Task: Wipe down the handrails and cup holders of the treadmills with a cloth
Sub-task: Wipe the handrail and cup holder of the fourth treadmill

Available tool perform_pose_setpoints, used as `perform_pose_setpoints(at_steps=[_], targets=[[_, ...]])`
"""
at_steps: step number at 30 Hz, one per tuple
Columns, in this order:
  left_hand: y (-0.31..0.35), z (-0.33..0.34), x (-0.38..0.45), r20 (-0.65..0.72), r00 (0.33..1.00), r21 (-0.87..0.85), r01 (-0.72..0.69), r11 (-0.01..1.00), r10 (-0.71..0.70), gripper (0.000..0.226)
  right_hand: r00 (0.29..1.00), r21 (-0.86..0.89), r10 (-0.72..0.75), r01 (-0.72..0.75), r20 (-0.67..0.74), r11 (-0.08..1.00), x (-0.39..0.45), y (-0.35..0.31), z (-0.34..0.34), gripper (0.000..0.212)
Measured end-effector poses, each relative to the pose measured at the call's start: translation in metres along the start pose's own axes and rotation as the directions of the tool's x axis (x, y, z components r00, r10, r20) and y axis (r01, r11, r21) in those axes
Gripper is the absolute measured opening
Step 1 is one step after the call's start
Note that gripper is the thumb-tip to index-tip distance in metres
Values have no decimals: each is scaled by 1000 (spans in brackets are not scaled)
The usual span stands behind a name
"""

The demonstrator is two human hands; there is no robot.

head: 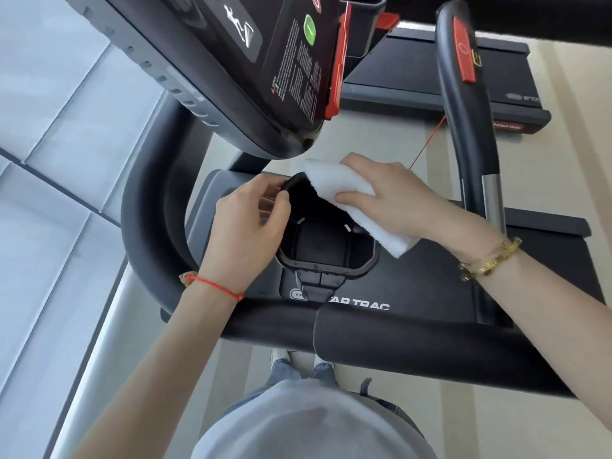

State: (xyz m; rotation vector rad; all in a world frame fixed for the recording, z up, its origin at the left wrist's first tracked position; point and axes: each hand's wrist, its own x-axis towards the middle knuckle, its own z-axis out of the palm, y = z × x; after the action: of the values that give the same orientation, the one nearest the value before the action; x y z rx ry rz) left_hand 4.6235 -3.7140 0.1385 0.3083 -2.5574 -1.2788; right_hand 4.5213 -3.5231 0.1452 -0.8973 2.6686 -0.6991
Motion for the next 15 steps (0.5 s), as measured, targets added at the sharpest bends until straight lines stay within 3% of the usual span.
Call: perform_pose_setpoints(at_steps=[4, 11, 15], targets=[[1, -1, -1, -6, 1000, 11, 5, 1000, -5, 20, 998, 62, 53, -51, -23, 997, -13, 5, -1, 24], [0, -1, 0, 5, 1000, 26, 28, 999, -28, 19, 991, -287, -136, 132, 5, 949, 28, -29, 4, 41], [2, -2, -1, 1, 1000, 29, 16, 999, -16, 22, 997, -94, -15, 8, -75, 996, 4, -19, 4, 31]])
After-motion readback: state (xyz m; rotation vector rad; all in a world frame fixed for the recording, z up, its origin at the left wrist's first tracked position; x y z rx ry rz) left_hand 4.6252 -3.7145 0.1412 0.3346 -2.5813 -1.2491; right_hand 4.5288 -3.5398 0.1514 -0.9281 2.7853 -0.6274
